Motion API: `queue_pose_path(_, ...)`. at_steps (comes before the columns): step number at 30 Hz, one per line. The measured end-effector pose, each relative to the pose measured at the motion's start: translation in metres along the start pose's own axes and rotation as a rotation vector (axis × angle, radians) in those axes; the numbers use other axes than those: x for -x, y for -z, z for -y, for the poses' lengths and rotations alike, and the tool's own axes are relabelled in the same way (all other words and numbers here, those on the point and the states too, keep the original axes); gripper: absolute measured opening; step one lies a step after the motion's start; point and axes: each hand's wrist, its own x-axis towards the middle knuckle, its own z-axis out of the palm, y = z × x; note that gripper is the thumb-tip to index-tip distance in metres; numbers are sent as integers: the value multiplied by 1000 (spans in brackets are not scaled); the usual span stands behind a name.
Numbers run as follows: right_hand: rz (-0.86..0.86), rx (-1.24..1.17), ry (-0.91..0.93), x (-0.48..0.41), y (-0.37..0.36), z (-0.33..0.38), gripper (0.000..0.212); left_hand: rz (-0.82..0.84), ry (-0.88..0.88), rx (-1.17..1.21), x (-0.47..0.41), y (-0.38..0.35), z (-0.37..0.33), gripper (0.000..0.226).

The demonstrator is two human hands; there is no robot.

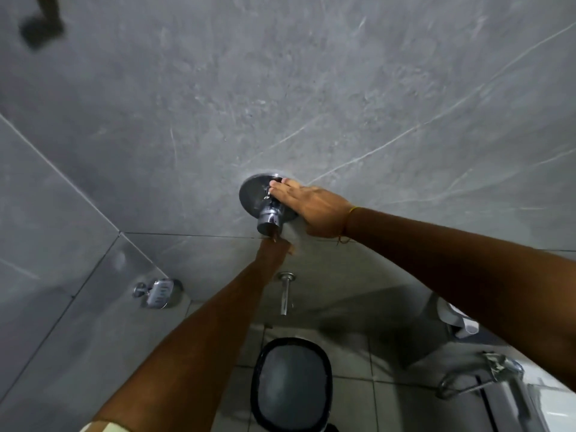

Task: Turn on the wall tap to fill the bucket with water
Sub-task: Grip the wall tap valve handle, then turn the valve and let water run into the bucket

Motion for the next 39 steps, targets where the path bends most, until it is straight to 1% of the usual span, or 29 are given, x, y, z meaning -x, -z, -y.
queue_pose_path(2, 3, 44, 25, 0, 2, -4, 88, -13, 30, 12, -2, 0, -1, 21)
queue_pose_path(4, 7, 83, 40, -1, 2, -6, 86, -2, 35, 47, -2, 2, 1, 8)
queue_pose_path(7, 10, 113, 53, -3, 1, -6, 85, 21, 17, 63, -1, 5, 6, 22)
queue_pose_path(9, 13, 122, 49, -2, -2, -5, 86, 28, -13, 45, -1, 7, 11, 22)
queue_pose_path(12, 22, 143, 29, -2, -3, -2, 86, 25, -53, -57, 4, 11, 15, 20)
queue_pose_path(15, 25, 151, 26, -2, -2, 1, 89, 12, -87, -220, 8, 20, 18, 25)
queue_pose_path(18, 12, 148, 16, -2, 1, 2, 90, -23, -113, -302, 7, 22, 20, 28)
queue_pose_path(21, -16, 157, 18, -4, 1, 3, 90, -30, -215, -456, 7, 27, 23, 30)
queue_pose_path(23, -51, 161, 34, -8, 1, 5, 89, -25, -315, -583, 9, 35, 28, 40)
queue_pose_path(25, -78, 168, 58, -13, 1, 6, 84, -16, -416, -628, 10, 43, 33, 50)
queue_pose_path(28, -52, 231, 101, -21, 0, 8, 76, -41, -559, -707, 9, 49, 37, 56)
queue_pose_path(31, -24, 275, 93, -28, -1, 11, 72, -72, -599, -782, 11, 50, 43, 78)
queue_pose_path(32, -20, 285, 89, -29, -1, 13, 71, -87, -611, -816, 13, 49, 46, 81)
queue_pose_path(36, -17, 319, 82, -31, 1, 15, 69, -123, -680, -937, 15, 48, 58, 81)
queue_pose_path(39, -4, 323, 71, -31, 2, 17, 69, -143, -697, -923, 16, 48, 62, 83)
